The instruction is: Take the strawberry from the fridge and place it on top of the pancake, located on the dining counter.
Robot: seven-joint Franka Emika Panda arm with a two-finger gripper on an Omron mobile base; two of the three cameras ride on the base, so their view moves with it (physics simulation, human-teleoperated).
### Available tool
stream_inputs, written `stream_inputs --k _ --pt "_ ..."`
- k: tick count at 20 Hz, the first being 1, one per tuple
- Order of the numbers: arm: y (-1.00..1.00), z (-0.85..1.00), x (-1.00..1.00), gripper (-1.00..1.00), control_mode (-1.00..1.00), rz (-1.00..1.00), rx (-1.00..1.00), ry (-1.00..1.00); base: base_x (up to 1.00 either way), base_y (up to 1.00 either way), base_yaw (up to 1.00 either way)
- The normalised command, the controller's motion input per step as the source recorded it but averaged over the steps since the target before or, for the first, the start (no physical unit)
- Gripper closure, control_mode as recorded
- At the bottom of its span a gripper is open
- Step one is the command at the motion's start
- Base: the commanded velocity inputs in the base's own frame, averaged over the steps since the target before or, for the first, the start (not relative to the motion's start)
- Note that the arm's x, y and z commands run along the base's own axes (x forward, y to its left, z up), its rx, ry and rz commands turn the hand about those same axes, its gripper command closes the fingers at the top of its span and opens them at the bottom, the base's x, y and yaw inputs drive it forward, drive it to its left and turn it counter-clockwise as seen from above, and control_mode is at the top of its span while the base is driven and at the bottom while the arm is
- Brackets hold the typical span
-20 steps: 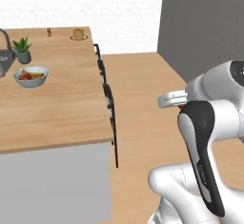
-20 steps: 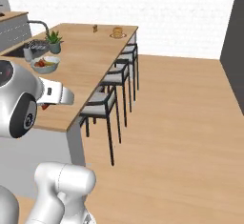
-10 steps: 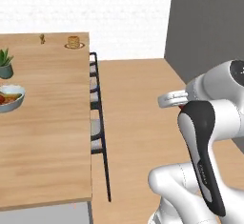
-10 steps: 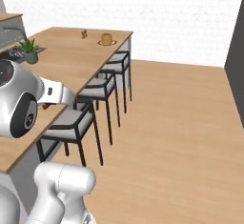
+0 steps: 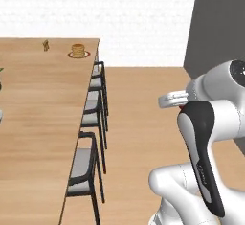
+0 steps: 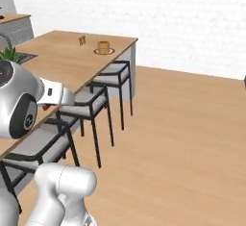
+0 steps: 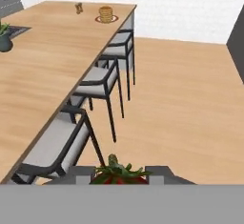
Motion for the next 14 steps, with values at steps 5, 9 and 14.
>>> stream_inputs --k 5,9,14 --pt "0.00 0.00 0.00 1.00 1.00 0.00 0.00 0.00 0.91 -0.74 0.34" --pt "0.00 0.00 0.00 1.00 1.00 0.00 0.00 0.00 0.92 -0.71 0.35" --pt "0.00 0.00 0.00 1.00 1.00 0.00 0.00 0.00 0.95 -0.70 0.35"
